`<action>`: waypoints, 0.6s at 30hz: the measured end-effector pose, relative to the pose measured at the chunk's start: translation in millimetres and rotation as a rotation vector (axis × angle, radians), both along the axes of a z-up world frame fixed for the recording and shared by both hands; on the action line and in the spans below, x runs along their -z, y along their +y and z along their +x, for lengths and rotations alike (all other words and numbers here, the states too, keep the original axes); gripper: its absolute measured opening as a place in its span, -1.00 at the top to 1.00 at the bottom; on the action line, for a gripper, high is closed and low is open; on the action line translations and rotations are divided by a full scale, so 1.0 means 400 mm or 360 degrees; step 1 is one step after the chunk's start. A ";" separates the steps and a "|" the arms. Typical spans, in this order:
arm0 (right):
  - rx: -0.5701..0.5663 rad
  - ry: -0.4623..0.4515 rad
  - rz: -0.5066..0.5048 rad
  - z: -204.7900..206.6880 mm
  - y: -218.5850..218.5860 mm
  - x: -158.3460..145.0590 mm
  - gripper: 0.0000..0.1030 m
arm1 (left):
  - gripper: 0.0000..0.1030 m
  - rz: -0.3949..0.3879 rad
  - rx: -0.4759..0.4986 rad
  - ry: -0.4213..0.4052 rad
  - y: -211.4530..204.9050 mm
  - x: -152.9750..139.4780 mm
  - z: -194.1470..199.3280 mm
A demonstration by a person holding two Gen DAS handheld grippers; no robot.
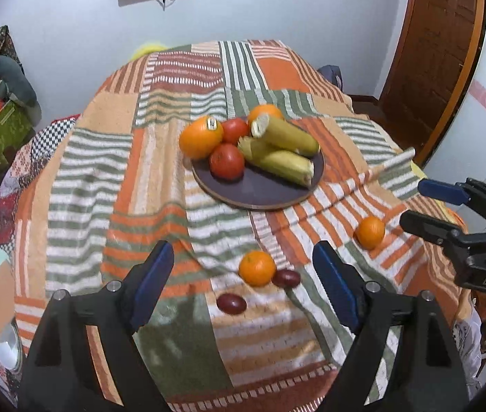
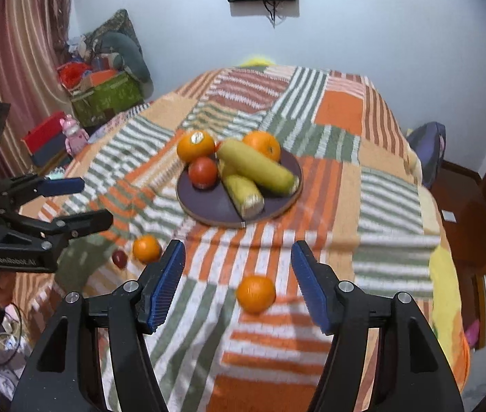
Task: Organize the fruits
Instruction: 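Grasp small orange with right gripper while left gripper grasps another small orange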
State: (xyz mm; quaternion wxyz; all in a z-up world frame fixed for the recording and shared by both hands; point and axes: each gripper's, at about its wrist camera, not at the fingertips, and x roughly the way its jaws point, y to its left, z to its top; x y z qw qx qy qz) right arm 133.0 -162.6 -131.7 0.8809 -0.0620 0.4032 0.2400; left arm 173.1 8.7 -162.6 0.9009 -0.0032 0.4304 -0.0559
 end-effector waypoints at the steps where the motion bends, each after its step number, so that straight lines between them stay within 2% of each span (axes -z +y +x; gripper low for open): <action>1: 0.0005 0.0025 -0.0002 0.000 -0.002 0.018 -0.18 | -0.52 -0.0004 0.0003 0.0011 0.000 0.007 -0.001; 5: 0.0040 0.0086 -0.0032 -0.013 -0.007 0.064 -0.18 | -0.20 -0.0008 0.0028 0.0085 -0.004 0.053 0.005; 8: 0.0061 0.0118 -0.0033 -0.013 -0.013 0.088 -0.18 | -0.06 -0.0025 0.0034 0.0135 -0.002 0.084 0.020; 12: 0.0080 0.0165 -0.0010 -0.006 -0.020 0.114 -0.17 | 0.02 -0.0047 0.0035 0.0168 -0.002 0.109 0.037; 18: 0.0067 0.0209 -0.0029 0.006 -0.016 0.142 0.07 | 0.02 -0.0076 0.0039 0.0203 -0.002 0.136 0.065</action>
